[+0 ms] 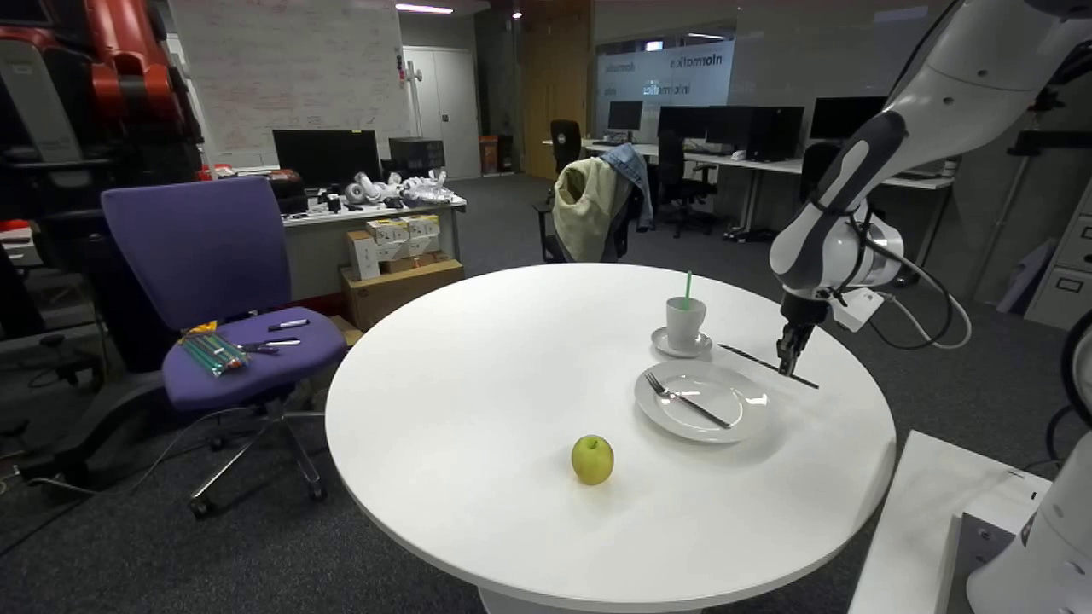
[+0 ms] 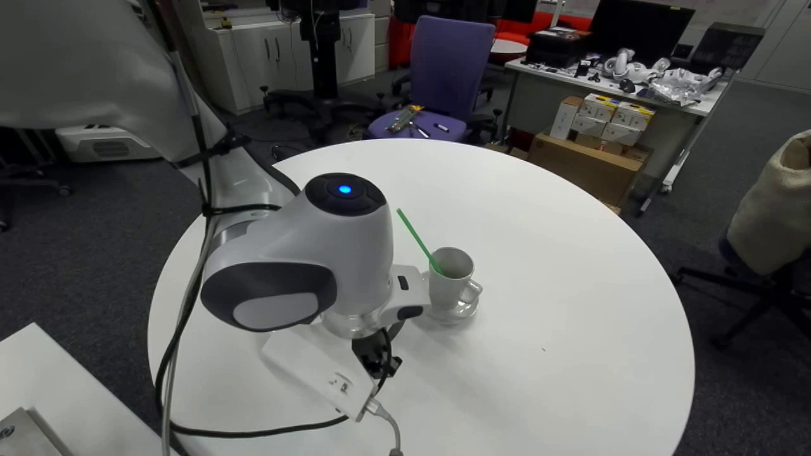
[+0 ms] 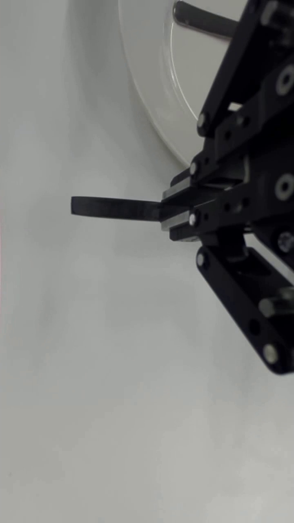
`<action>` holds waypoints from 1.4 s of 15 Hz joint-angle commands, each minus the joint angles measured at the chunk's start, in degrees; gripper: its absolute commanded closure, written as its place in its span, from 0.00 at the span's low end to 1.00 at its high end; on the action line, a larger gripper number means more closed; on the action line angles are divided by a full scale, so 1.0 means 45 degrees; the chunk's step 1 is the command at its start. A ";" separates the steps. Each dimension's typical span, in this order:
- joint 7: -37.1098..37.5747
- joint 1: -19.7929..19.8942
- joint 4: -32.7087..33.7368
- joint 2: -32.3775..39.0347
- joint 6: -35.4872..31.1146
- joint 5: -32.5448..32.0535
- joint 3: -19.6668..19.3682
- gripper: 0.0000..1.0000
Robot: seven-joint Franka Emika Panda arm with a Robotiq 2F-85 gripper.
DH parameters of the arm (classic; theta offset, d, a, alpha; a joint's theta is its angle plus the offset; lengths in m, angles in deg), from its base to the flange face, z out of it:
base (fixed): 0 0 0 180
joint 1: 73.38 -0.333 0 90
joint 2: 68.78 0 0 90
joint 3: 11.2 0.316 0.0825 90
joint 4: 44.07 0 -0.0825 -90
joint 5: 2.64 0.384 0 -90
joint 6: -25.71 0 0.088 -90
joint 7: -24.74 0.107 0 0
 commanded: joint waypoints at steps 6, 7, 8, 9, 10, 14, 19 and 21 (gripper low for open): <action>0.0554 -0.2139 -0.0247 -0.0683 -0.0146 -0.0322 -0.0368 0.97; 0.0728 -0.2357 -0.0227 -0.0654 -0.0202 -0.0370 -0.0386 0.97; 0.0864 -0.2520 -0.0183 -0.0630 -0.0221 -0.0377 -0.0383 0.97; 0.1009 -0.2632 -0.0120 -0.0591 -0.0221 -0.0260 -0.0329 0.97; 0.1133 -0.2691 -0.0036 -0.0546 -0.0150 -0.0062 -0.0240 0.97; 0.1834 -0.2827 0.0224 -0.0327 0.0036 0.0446 -0.0040 0.97; 0.2697 -0.3125 0.0189 -0.0136 -0.0137 0.0045 -0.0098 0.97; 0.3142 -0.3370 0.0212 0.0086 -0.0271 -0.0293 -0.0207 0.97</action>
